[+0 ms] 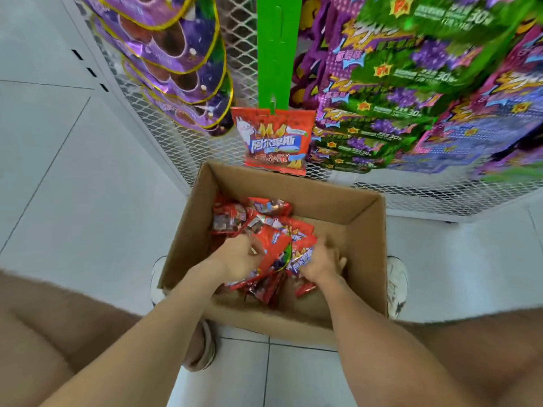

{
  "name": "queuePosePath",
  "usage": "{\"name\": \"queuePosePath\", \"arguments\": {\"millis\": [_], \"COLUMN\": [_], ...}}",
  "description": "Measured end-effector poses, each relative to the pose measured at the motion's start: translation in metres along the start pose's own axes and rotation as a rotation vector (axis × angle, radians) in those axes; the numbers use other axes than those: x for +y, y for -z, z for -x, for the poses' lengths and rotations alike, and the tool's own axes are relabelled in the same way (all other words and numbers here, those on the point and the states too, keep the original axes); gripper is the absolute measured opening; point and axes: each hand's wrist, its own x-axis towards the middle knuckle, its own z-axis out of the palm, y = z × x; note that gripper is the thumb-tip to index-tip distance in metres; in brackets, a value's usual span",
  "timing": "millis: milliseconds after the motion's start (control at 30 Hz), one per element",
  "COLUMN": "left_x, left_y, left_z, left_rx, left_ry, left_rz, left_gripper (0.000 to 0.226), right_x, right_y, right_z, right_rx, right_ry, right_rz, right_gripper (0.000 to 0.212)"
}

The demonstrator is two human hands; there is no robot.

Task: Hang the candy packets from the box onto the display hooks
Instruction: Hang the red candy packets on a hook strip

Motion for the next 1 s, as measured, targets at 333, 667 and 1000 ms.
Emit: {"name": "queuePosePath", "arguments": {"millis": [333, 667, 1000], "left_x": [0.041, 0.106, 0.146], "left_y": [0.014, 0.105, 0.151], "left_z": [0.023, 0.121, 0.169], "left_rx": [0.199, 0.153, 0.325], "left_ry": [-0.137, -0.334, -0.404], "left_rz": [0.06, 0.719, 0.671], "left_gripper": [0.035, 0.017, 0.013], "right_x": [-0.019, -0.069, -0.094], "right_y": [0.119, 0.257, 0.304], "right_z": [0.059, 0.191, 0.246], "right_rx": [-0.114, -0.156, 0.349], "right_ry": [0.234, 0.764, 1.056], "right_rz": [-0.577, -0.542, -0.307], "right_gripper": [0.021, 0.02, 0.017]}}
